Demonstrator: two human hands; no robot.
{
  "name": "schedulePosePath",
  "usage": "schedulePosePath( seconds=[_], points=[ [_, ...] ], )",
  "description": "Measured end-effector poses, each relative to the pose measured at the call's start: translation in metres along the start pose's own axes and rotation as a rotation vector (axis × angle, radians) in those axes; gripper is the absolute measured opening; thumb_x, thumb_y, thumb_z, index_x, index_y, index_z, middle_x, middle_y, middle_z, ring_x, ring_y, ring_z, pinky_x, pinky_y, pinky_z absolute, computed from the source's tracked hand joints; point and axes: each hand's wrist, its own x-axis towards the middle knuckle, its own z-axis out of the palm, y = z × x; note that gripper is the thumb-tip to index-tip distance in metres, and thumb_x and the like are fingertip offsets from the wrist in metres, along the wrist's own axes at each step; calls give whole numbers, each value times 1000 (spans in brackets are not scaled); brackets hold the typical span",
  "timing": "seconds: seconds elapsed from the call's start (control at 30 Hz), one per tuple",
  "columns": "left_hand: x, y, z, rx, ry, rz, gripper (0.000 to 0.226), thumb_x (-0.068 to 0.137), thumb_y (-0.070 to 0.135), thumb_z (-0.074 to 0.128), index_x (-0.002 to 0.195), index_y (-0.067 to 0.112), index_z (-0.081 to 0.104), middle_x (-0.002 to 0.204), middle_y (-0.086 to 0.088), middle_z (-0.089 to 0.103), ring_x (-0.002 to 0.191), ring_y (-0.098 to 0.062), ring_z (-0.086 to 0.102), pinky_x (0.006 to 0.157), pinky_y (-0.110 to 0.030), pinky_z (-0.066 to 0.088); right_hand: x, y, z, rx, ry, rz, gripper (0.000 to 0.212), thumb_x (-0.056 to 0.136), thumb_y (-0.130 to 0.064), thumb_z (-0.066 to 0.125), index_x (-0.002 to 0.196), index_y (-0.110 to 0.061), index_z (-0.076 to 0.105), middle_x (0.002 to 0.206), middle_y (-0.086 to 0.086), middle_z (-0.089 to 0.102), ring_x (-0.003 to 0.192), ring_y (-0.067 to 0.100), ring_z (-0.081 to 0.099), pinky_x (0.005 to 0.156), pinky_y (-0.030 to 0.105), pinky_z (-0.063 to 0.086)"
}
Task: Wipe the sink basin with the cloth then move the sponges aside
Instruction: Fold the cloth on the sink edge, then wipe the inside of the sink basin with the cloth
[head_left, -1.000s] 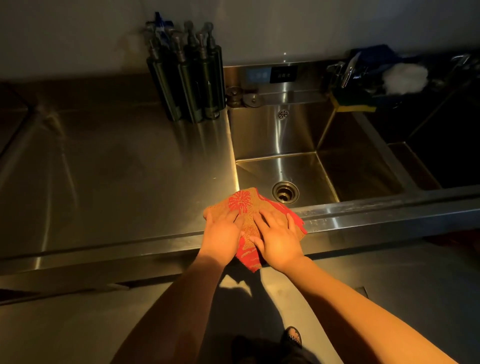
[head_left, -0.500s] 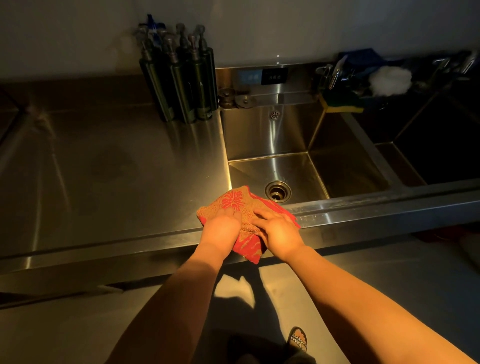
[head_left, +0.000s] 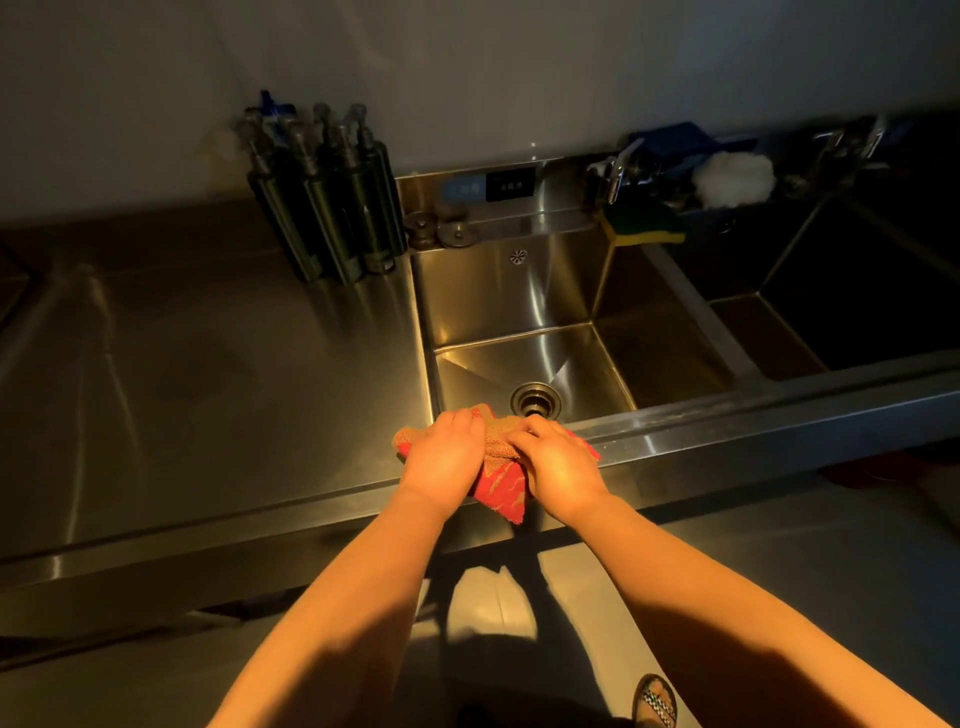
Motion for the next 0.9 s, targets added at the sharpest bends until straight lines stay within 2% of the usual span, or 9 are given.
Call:
schedulePosePath(
  seconds=[0.13,0.27,0.43,0.7,0.83,0.9],
  points=[
    [16,30,-10,37,17,8,41,93,13,49,132,9,37,126,-9,47,113,-24,46,81,-35,44,-8,28,-16,6,20,11,39,88,-18,57,126,-26,53,127,1,50,113,22,47,90,39,42],
    [35,68,-17,49,16,12,45,91,13,53,133,10,37,126,-9,47,114,-24,46,82,-35,45,-17,63,-37,2,25,21,46,88,-19,58,132,-28,47,129,1,48,114,21,47,92,38,42],
    [66,120,-28,72,43,1,36,91,14,51,125,11,41,121,-8,47,109,-24,46,75,-36,43,-25,115,-72,-2,24,17,48,87,-18,57,133,-27,44,129,2,45,115,22,45,93,41,42],
    [123,203,-46,145,86,-9,25,93,11,40,117,10,41,119,-7,45,108,-25,44,62,-37,27,-32,200,-115,14,54,97,63,82,-10,61,136,-30,37,141,0,35,130,23,34,103,44,34],
    [145,235,-50,126,102,7,31,91,17,49,119,10,41,122,-8,45,108,-26,44,67,-37,35,-35,235,-130,41,69,108,63,81,-18,65,135,-28,35,139,-1,42,127,22,39,102,43,34],
    [155,246,-52,110,107,9,33,90,20,52,120,10,41,122,-8,45,108,-26,44,72,-37,40,-37,249,-134,65,104,116,58,84,-19,59,136,-28,34,138,-1,42,126,22,40,101,43,33]
  ],
)
